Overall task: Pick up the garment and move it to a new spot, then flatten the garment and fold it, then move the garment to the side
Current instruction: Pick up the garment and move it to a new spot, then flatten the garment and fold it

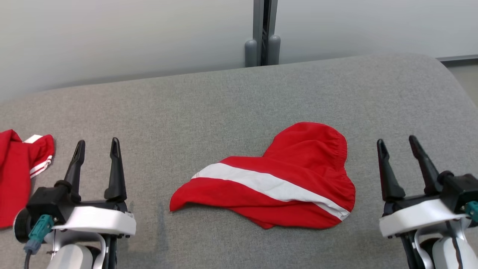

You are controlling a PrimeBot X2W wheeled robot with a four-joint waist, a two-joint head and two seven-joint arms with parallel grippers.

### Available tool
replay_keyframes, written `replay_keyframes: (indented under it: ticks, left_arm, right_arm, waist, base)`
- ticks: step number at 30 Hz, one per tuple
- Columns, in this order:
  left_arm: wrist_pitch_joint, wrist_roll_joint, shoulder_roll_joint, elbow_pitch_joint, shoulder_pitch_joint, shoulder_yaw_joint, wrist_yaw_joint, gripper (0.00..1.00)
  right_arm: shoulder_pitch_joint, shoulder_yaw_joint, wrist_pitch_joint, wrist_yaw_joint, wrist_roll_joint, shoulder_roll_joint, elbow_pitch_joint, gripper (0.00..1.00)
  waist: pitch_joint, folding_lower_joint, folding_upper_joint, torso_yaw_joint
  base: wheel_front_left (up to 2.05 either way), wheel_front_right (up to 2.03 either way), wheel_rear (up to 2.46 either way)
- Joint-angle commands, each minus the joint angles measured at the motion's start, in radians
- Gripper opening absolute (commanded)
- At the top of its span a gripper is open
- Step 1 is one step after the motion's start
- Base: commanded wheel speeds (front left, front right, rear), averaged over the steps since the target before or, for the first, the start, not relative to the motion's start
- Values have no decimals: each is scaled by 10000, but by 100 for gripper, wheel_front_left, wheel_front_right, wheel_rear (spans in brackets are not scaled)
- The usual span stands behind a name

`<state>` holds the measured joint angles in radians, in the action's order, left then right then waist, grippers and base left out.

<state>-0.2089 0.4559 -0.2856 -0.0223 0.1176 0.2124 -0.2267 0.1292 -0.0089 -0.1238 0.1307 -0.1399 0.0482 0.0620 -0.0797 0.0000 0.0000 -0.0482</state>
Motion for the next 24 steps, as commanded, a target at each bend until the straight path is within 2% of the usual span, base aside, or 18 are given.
replay_keyframes:
  ticks: [1,11,24]
  left_arm:
    - [145,-123,-90,49,-242,66,-77,100]
    - [981,-213,-361,216,-890,363,-321,100]
    - [1214,-149,-554,309,-494,444,-200,100]
  right_arm:
    - [-220,49,-10,1,21,46,-49,100]
    - [-930,124,149,1,-188,46,-152,100]
    - [-889,74,232,1,-291,45,-302,100]
  waist:
    - [159,0,0,-27]
    - [499,0,0,-91]
    - [343,0,0,-68]
  base:
    - [0,0,0]
    - [0,0,0]
    - [0,0,0]
